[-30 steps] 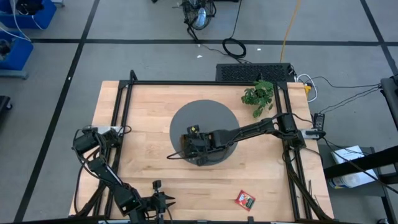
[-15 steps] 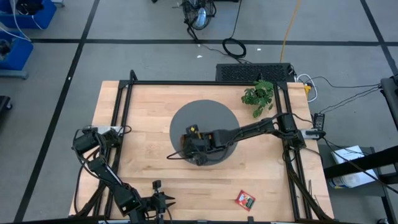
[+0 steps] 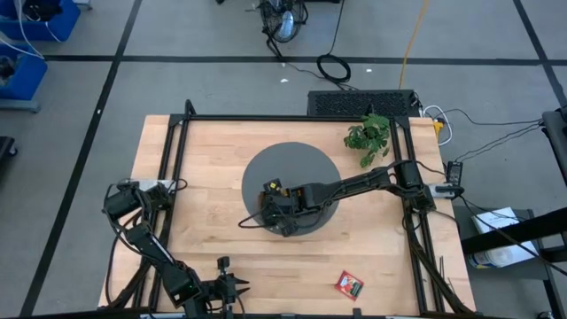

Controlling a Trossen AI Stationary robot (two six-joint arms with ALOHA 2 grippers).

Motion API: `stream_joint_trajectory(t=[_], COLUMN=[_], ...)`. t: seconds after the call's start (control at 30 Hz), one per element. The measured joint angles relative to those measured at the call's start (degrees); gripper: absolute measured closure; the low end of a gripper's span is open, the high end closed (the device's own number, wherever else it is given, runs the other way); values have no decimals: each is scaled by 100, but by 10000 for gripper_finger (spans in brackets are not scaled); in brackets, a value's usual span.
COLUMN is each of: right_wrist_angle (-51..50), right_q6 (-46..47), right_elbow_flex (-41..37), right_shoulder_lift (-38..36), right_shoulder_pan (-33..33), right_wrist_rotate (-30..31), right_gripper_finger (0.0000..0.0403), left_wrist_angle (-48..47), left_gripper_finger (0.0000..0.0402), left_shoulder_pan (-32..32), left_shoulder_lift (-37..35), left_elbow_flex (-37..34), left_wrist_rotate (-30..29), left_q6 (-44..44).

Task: Pick & Place Tea
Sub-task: Put the brown tea bag into the left section of the wooden organizer

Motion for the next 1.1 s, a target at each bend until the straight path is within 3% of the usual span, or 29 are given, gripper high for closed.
stream_joint_trajectory(t=[0.3,0.67,0.93,1.1], right_wrist_angle=[468,534,794,479], right_q6=[-130,-7,-205,-18], right_elbow_flex=[0,0,-4,-2], right_shoulder_lift=[11,13,-388,-1396], right_shoulder_pan=[11,24,103,77], right_wrist_rotate=[-250,-219,1184,1301], right_gripper_finger=[389,303,259,257], left_wrist_angle=[-3,-7,-19,-11], left_gripper_finger=[330,330,330,330], left_shoulder_pan=[-2,-2,-2,-2], left_shoulder_lift=[0,0,0,-1], left_elbow_flex=[0,0,0,0], left_wrist_rotate=[0,0,0,0], left_q6=[-2,-6,-7,-42])
